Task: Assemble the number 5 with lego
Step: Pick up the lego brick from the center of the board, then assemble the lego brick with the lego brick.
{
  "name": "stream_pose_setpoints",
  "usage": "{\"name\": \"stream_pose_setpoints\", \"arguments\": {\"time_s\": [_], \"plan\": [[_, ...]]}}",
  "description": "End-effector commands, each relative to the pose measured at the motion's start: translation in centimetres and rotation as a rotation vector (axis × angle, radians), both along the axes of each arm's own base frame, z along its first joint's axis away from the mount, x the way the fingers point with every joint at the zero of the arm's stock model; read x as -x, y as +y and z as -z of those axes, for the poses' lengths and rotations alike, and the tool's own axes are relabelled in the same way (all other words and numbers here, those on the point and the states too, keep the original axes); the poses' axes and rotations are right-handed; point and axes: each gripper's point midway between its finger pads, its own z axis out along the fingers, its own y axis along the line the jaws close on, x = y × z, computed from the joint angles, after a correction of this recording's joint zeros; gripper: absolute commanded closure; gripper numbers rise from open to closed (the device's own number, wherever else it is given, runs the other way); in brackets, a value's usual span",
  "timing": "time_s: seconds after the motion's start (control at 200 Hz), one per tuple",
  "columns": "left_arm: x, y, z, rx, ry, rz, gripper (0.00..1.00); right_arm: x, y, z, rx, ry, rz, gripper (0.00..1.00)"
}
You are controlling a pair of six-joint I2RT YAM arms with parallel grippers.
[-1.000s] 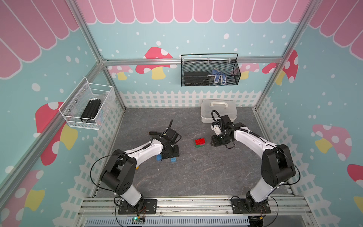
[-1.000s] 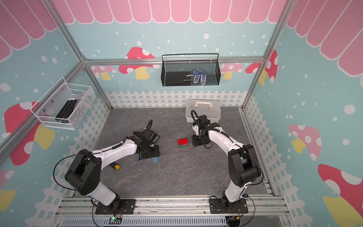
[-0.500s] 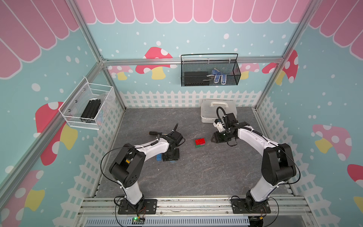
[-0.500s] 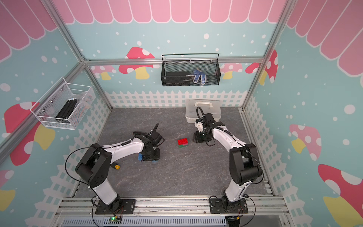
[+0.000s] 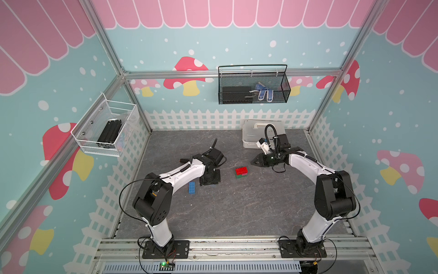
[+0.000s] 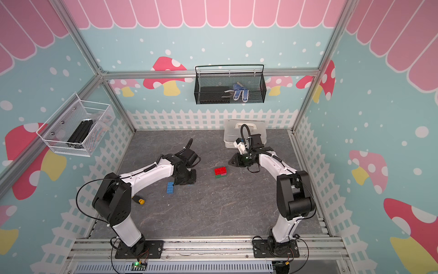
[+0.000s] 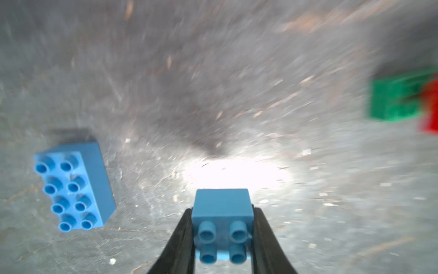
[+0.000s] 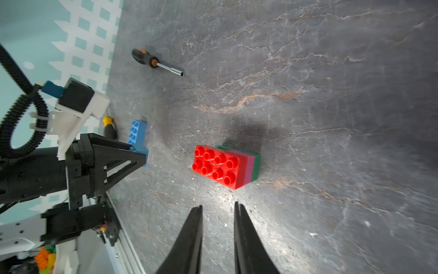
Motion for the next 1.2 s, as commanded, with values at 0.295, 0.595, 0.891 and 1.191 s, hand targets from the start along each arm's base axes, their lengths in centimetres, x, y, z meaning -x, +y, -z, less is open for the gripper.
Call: {"name": "stream_pose_setpoints", "arguments": {"time_s": [0.295,0.595,0.891,1.191], "plan": [[-5.8,-6.7,-4.4,-0.004,-0.024,0.088,0.82,-0.4,1.9,1.7,-0.196,0.067,-0.049,0.93],[-7.2,-10.2,-4.4,-0.042,-0.026,0.111,0.82,-0.8,0.8,2.2,-0.244,0.084,-0.034,0.95],[-7.0,-11.4,-3.3,-0.048,-0.011,0.098,0.82,-0.5,1.5,3.6,-0.312,0.161,-0.061,0.96],[-6.8,-11.7,-3.1,-0.037,-0.001,0.065,0.82,-0.2,1.8,3.5,-0.356,0.191,-0.083,0.97]]}}
